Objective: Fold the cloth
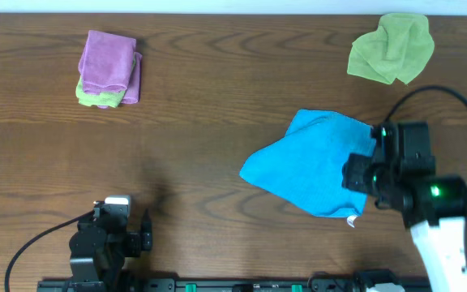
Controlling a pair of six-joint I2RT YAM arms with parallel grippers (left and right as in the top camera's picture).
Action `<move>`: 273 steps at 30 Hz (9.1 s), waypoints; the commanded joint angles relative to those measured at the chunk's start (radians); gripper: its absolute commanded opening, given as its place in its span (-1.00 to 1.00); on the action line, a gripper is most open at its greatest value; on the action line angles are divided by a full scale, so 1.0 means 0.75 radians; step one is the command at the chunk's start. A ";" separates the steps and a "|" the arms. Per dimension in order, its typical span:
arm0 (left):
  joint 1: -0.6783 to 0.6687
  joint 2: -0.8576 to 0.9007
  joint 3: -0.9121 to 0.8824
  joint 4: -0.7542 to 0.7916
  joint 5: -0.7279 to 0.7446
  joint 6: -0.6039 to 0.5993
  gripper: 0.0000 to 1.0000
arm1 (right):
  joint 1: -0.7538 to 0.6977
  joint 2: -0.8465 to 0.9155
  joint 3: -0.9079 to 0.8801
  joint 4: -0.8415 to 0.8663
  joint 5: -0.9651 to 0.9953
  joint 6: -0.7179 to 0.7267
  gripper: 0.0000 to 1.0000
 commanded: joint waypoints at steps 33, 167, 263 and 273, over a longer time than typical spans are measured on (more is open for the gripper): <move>-0.038 1.895 0.729 0.476 1.211 -0.683 0.90 | -0.017 -0.549 -0.363 0.109 -0.245 0.324 0.30; -0.145 2.232 1.356 0.502 1.041 -0.597 -0.88 | 0.226 0.416 -0.108 1.181 -0.271 0.614 -0.97; -0.502 2.287 0.990 -0.211 1.018 -0.051 -0.88 | 0.125 0.252 -0.336 -0.171 -0.221 0.536 0.22; -0.502 2.287 0.990 -0.210 1.019 -0.052 -0.88 | 0.125 0.252 -0.565 0.105 -0.360 0.596 0.12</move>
